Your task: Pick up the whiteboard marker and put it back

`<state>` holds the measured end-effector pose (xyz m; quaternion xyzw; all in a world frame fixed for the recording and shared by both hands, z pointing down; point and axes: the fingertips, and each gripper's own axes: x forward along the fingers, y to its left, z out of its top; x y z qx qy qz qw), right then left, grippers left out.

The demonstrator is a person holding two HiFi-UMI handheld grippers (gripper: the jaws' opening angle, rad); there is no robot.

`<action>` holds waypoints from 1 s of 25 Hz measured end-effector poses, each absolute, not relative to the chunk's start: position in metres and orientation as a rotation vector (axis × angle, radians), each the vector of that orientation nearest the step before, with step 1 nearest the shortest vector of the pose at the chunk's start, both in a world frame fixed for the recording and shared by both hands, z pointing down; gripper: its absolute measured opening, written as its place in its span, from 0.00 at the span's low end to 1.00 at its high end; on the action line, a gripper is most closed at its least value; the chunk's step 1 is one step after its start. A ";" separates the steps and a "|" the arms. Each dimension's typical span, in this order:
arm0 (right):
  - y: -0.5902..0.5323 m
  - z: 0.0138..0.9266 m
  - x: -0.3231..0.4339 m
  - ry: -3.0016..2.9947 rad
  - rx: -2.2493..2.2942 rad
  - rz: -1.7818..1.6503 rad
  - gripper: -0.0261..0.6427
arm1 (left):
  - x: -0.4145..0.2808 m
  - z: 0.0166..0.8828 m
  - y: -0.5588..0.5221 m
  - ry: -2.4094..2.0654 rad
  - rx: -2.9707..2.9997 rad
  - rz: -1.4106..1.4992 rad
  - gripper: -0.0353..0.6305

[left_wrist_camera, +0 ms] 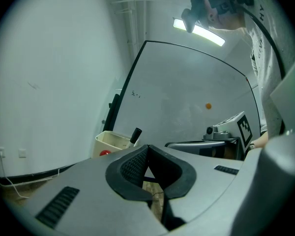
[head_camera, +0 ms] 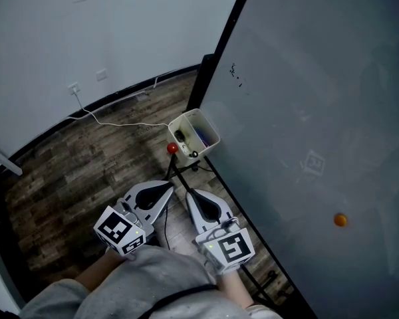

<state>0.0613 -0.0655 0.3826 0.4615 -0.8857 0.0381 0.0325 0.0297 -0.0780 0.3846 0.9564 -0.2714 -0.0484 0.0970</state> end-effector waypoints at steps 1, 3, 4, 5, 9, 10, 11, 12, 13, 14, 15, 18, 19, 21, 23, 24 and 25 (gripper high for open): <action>-0.065 0.383 0.061 -2.727 1.420 0.117 0.07 | 0.030 0.385 -0.078 -0.801 2.835 -0.144 0.08; -0.065 0.383 0.062 -2.728 1.419 0.115 0.07 | 0.030 0.387 -0.077 -0.794 2.847 -0.151 0.08; -0.065 0.383 0.062 -2.728 1.419 0.114 0.07 | 0.030 0.388 -0.077 -0.791 2.850 -0.153 0.08; -0.065 0.383 0.062 -2.727 1.420 0.113 0.07 | 0.030 0.387 -0.078 -0.792 2.847 -0.150 0.08; -0.066 0.383 0.062 -2.721 1.421 0.111 0.07 | 0.031 0.384 -0.079 -0.792 2.834 -0.139 0.08; -0.067 0.383 0.062 -2.721 1.422 0.113 0.07 | 0.031 0.385 -0.080 -0.791 2.835 -0.139 0.08; -0.067 0.383 0.062 -2.719 1.423 0.116 0.07 | 0.031 0.385 -0.080 -0.789 2.836 -0.139 0.08; -0.067 0.384 0.062 -2.717 1.423 0.118 0.07 | 0.031 0.385 -0.080 -0.789 2.836 -0.140 0.08; -0.067 0.384 0.062 -2.717 1.423 0.118 0.07 | 0.030 0.385 -0.080 -0.790 2.835 -0.140 0.08; -0.067 0.384 0.061 -2.719 1.421 0.116 0.07 | 0.030 0.385 -0.080 -0.791 2.835 -0.139 0.08; -0.067 0.383 0.061 -2.721 1.420 0.113 0.07 | 0.030 0.385 -0.080 -0.791 2.835 -0.138 0.08; -0.067 0.383 0.059 -2.719 1.420 0.119 0.07 | 0.030 0.384 -0.080 -0.784 2.836 -0.136 0.08; -0.067 0.383 0.059 -2.719 1.421 0.121 0.07 | 0.030 0.384 -0.080 -0.781 2.836 -0.135 0.08; -0.068 0.382 0.059 -2.720 1.423 0.120 0.07 | 0.030 0.385 -0.080 -0.776 2.835 -0.131 0.08; -0.068 0.383 0.058 -2.719 1.421 0.120 0.07 | 0.029 0.386 -0.079 -0.773 2.834 -0.128 0.08; -0.069 0.383 0.057 -2.717 1.418 0.122 0.07 | 0.028 0.385 -0.079 -0.773 2.834 -0.125 0.08; -0.069 0.383 0.056 -2.716 1.414 0.124 0.07 | 0.027 0.385 -0.079 -0.774 2.832 -0.124 0.08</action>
